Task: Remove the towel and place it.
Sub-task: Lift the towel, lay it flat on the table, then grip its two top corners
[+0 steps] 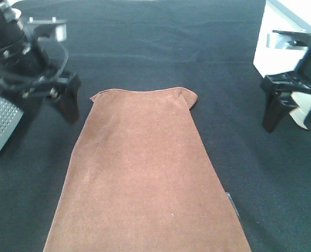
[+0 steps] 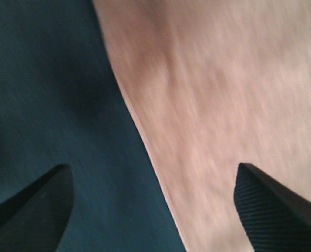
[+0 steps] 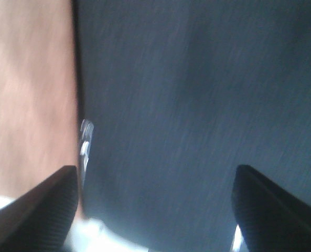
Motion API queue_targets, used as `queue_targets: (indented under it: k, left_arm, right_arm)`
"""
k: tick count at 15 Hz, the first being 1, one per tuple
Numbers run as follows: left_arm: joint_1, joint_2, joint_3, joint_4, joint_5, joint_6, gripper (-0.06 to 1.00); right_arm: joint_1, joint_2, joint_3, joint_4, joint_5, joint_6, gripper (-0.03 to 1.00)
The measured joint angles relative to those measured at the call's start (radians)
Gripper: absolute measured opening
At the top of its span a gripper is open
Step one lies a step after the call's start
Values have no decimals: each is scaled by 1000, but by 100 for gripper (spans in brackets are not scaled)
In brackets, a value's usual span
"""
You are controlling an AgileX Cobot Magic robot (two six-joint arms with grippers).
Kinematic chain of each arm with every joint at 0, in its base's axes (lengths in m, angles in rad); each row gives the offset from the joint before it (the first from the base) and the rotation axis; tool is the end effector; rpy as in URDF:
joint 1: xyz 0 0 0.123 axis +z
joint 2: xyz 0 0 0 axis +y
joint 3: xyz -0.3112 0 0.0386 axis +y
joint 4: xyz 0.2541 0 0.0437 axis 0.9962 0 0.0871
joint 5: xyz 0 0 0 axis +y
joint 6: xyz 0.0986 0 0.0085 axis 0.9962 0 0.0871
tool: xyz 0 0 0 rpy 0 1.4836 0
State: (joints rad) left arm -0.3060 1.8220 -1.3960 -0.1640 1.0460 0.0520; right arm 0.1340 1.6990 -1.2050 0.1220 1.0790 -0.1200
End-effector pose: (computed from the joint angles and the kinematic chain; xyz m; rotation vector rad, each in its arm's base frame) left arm 0.3608 -0.1286 0.2534 0.4270 2.9348 -0.2554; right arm 0.3267 0.0548 0.2467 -0.3062 3.0375 0.1689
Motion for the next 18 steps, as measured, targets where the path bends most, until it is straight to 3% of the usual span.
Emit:
queue_targets:
  k: [2, 9, 12, 18]
  left_arm:
    - [43, 95, -111, -6, -12, 3, 78]
    - [108, 412, -418, -56, -41, 36, 78]
    - [135, 476, -490, -70, -43, 37, 78]
    - [187, 585, -549, -210, -95, 90, 78]
  right_arm:
    - [-1, 59, -75, 41, -87, -24, 74]
    - [-43, 398, -473, 153, -72, -120, 75]
    - [-62, 495, -584, 236, -54, -165, 75]
    - [-61, 749, -790, 366, -31, -237, 75]
